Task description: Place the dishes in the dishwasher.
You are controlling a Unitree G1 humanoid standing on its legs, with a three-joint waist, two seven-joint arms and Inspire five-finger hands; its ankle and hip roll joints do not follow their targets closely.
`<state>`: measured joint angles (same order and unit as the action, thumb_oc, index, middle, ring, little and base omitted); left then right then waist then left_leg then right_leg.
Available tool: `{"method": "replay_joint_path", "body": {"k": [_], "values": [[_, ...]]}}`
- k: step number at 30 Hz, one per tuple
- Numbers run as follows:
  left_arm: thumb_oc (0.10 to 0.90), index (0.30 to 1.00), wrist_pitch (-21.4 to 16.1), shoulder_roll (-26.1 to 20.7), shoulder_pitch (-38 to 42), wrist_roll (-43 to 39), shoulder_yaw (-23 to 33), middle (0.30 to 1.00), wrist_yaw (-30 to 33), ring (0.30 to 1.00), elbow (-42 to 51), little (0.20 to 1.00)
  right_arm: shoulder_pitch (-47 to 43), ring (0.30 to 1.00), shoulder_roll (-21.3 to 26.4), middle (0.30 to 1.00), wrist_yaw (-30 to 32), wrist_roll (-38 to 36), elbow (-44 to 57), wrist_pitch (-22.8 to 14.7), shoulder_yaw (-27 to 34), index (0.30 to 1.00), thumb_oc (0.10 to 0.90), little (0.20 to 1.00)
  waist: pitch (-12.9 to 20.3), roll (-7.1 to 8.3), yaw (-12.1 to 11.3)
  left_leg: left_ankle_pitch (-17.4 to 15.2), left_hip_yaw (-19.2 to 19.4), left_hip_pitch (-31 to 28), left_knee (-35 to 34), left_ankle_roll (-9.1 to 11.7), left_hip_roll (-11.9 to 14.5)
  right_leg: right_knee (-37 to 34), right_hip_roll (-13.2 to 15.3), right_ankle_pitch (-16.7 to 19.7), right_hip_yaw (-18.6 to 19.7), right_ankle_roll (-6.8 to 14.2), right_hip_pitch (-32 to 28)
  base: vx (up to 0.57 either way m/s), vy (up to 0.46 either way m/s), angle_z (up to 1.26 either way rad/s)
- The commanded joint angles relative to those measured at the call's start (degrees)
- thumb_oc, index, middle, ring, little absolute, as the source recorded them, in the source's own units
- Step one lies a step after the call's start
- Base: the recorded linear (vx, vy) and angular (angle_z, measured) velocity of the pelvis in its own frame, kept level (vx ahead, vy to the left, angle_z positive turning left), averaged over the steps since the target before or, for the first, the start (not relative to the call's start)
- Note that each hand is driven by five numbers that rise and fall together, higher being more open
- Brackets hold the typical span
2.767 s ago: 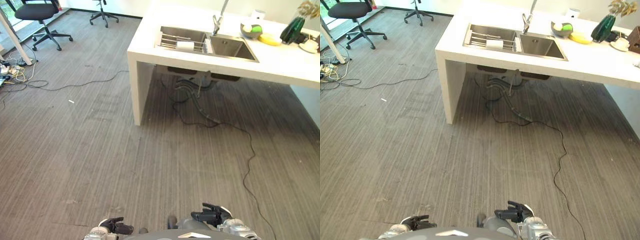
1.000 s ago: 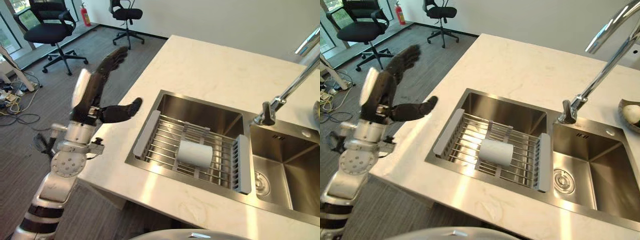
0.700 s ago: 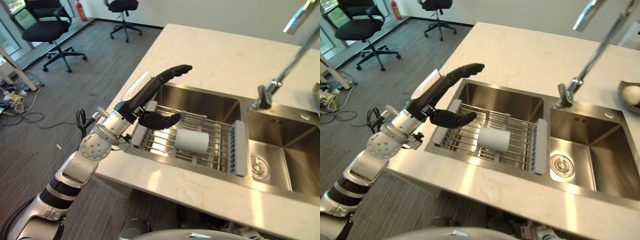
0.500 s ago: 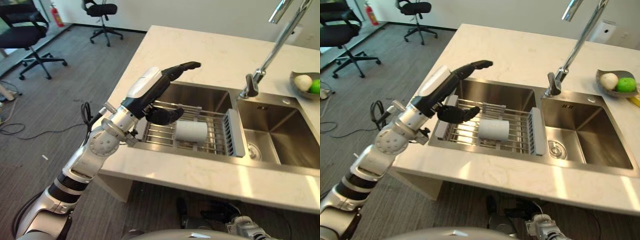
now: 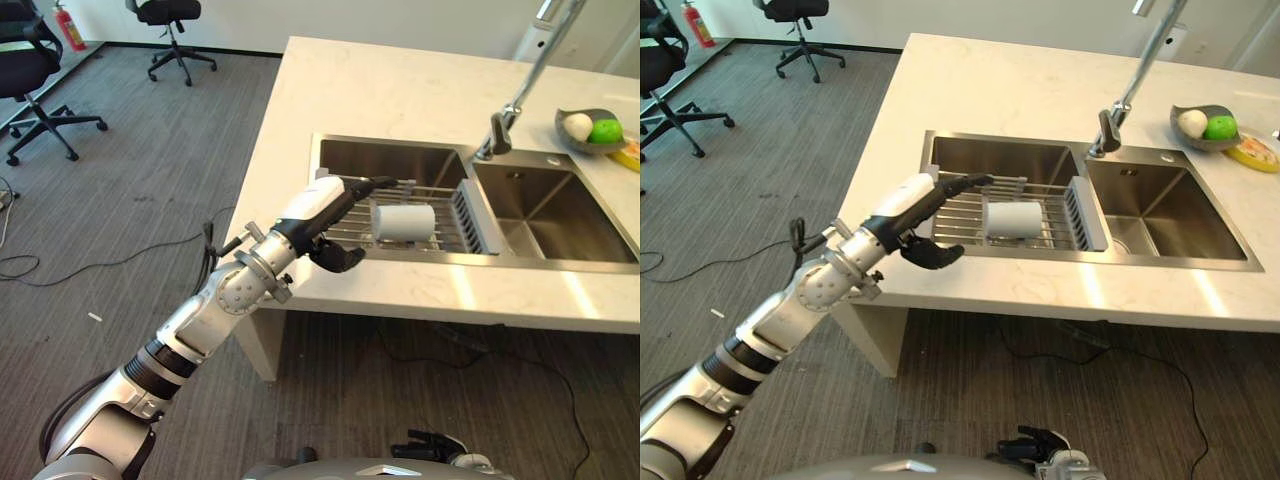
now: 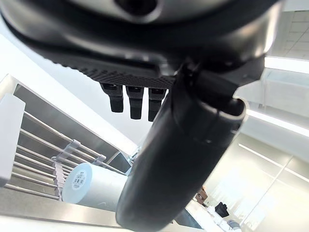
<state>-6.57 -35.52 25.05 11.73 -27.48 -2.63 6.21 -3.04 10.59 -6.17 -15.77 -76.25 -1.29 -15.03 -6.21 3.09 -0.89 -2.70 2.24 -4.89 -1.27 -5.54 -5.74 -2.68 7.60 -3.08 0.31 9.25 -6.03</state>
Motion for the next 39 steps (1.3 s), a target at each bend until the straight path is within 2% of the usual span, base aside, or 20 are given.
{"method": "replay_joint_path", "body": {"k": [1,2,8,10,20,21,26,33,39], "values": [[0.8,0.9,-2.89,4.77,9.39,1.13,3.83,0.9,5.52,0.9,1.86,0.9,-0.1,0.9,1.47,0.9,0.83,1.48,0.28,-0.83,-1.91,0.9,0.8,0.9,5.19,-0.44,0.49,1.88,-0.94,-1.66,-3.67,8.52,6.75,-0.59,-2.58,4.84,0.73,-0.71,1.3,0.0,-0.108,-0.26],[0.8,0.9,-2.48,5.96,12.63,1.96,2.15,0.9,6.66,0.9,-1.34,0.9,-1.11,0.9,1.56,0.9,1.11,1.23,1.21,-0.99,-2.66,0.9,0.8,0.9,5.09,-0.58,1.02,2.1,-1.14,-2.08,-3.72,8.93,7.32,-0.77,-3.08,4.77,0.54,-1.14,0.87,0.0,-0.13,-0.26],[0.8,0.9,-1.63,7.61,18.81,5.58,-0.87,0.9,9.01,0.9,-8.19,0.9,-2.17,0.9,1.67,0.9,1.38,1.63,1.41,-0.89,-4.64,0.9,0.8,0.9,5.07,-1.0,2.02,2.5,-1.5,-2.27,-3.73,9.42,8.08,-1.61,-3.85,4.68,0.75,-1.73,0.4,-0.01,-0.079,-0.02],[0.8,0.9,-0.71,8.74,22.54,7.73,-3.73,0.9,9.52,0.9,-14.24,0.9,-2.2,0.9,1.8,0.9,1.24,2.09,1.24,-0.64,-5.71,0.9,0.8,0.9,4.96,-1.52,2.83,2.77,-1.54,-2.29,-3.73,9.69,8.48,-1.48,-4.2,4.51,0.83,-2.02,0.52,0.0,-0.061,0.01],[0.8,0.9,1.64,11.5,28.53,10.96,-9.83,0.9,10.13,0.9,-30.84,0.9,-0.51,0.9,3.31,0.9,1.5,3.7,-0.15,-0.19,-5.9,0.9,0.8,0.9,4.64,-2.97,5.08,3.18,-0.19,-2.71,-3.73,10.33,9.39,-1.18,-4.91,4.25,1.77,-2.34,0.81,0.01,-0.03,-0.08],[0.8,0.9,2.27,12.57,29.95,11.1,-10.5,0.9,11.15,0.9,-35.44,0.9,-0.38,0.9,3.67,0.9,1.7,3.75,-0.5,-0.16,-5.88,0.9,0.8,0.9,4.44,-3.31,5.65,3.32,0.19,-2.72,-3.73,10.45,9.55,-1.19,-5.03,4.22,2.14,-2.42,0.95,0.0,-0.02,-0.05],[0.8,0.9,3.87,14.2,32.66,12.65,-11.1,0.9,13.59,0.9,-42.9,0.9,0.44,0.9,4.24,0.9,2.06,4.07,0.13,-0.7,-6.19,0.9,0.8,0.9,3.86,-3.87,7.0,3.36,1.08,-2.98,-3.73,10.66,9.96,-1.09,-5.31,4.13,2.87,-2.48,1.2,0.0,-0.011,-0.03],[0.8,0.9,5.01,14.9,33.84,12.4,-10.32,0.9,16.15,0.9,-47.05,0.9,0.8,0.9,4.56,0.9,2.44,3.92,1.7,-1.22,-6.79,0.9,0.8,0.9,3.59,-4.7,8.35,3.21,2.55,-3.57,-3.73,10.85,10.15,-1.23,-5.48,4.2,4.07,-2.38,1.28,0.02,-0.012,-0.14],[0.8,0.9,5.44,16.74,33.11,5.37,-7.1,0.9,18.16,0.9,-51.31,0.9,1.14,0.9,4.55,0.9,2.79,4.02,1.65,-1.11,-6.91,0.9,0.8,0.9,3.43,-5.22,8.96,2.58,3.02,-4.24,-3.73,10.75,10.16,-1.5,-5.47,3.73,4.55,-2.33,0.68,0.03,-0.001,-0.06]]}}
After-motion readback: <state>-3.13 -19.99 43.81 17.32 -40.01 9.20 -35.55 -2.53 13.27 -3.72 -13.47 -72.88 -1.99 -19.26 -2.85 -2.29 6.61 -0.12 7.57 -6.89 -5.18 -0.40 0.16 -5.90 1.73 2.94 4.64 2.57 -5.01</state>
